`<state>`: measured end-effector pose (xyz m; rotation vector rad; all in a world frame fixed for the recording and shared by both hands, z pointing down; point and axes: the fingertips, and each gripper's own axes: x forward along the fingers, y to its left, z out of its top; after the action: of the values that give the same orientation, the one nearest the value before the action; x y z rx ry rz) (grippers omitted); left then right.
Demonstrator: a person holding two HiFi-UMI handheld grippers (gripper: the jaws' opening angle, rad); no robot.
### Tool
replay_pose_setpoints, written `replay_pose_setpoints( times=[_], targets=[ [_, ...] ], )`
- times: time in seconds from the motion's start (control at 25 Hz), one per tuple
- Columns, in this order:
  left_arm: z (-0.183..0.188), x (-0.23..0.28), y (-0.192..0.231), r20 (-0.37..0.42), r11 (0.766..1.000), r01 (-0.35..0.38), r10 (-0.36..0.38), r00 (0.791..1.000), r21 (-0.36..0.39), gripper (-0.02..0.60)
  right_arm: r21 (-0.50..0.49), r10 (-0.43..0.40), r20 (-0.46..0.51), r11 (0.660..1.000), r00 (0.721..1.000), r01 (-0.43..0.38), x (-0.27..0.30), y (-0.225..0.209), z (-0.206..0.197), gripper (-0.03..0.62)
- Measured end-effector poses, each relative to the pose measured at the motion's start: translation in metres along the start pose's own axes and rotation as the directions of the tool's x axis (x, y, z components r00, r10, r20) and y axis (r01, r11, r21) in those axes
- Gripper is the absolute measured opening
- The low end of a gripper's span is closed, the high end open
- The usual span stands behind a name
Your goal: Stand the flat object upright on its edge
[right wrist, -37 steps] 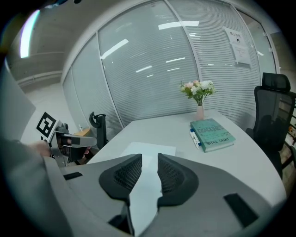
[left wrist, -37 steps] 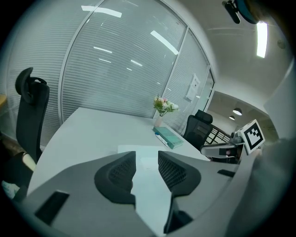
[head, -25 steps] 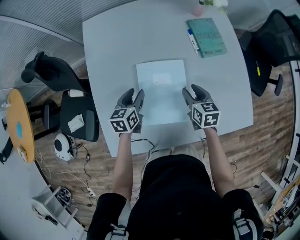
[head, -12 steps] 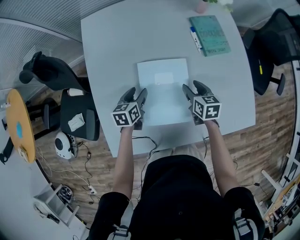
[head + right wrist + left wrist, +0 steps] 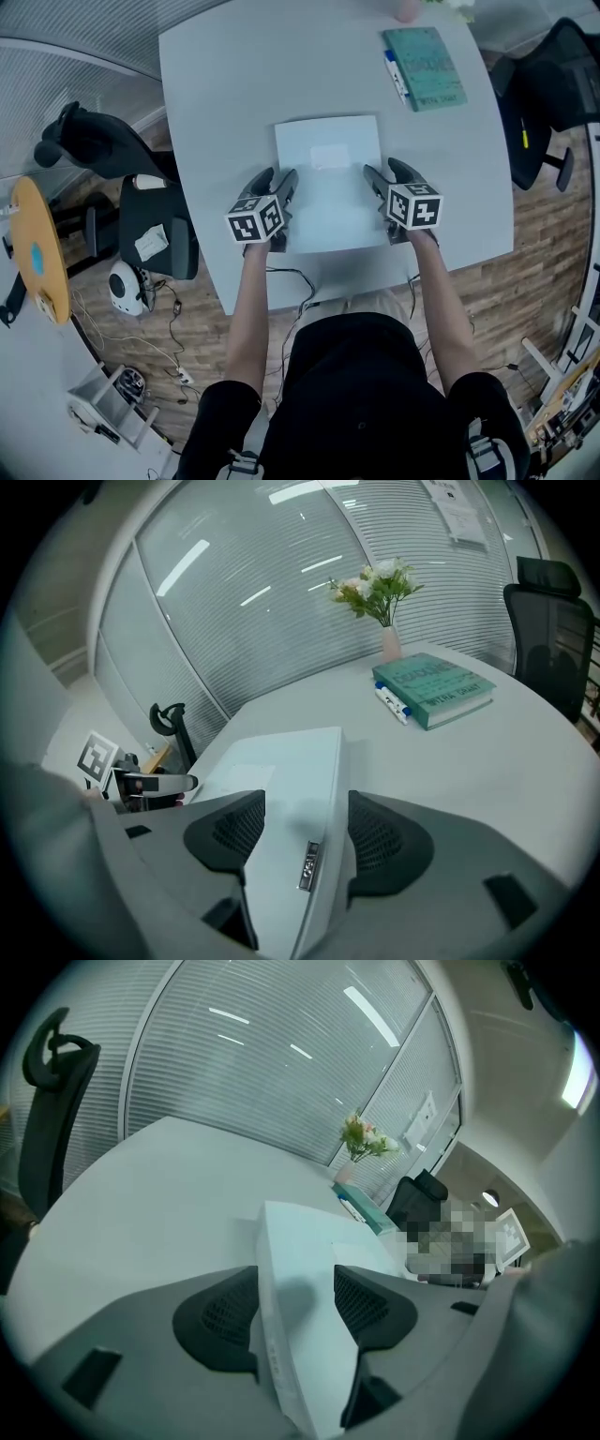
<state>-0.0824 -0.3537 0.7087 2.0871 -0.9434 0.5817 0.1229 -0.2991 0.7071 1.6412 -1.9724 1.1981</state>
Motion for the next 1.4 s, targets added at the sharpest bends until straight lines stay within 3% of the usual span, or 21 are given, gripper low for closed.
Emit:
replay_pose_setpoints(
  times=[0.72,1.4],
  targets=[
    [-0.009,0.02,0.006,-0.041,0.996,0.054,-0.057,0.998,-0.071,0.244,0.058,0.049,-0.056,0.997,0.997,-0.046,0.025,-0.003,-0.013,0.268],
    [-0.008,0.017,0.002,-0.064,0.998,0.034,-0.037,0.997,-0.047,0.225,0.03,0.033,-0.065,0.999,0.997,-0.031,0.023,-0.001,-0.013,0.264]
  ],
)
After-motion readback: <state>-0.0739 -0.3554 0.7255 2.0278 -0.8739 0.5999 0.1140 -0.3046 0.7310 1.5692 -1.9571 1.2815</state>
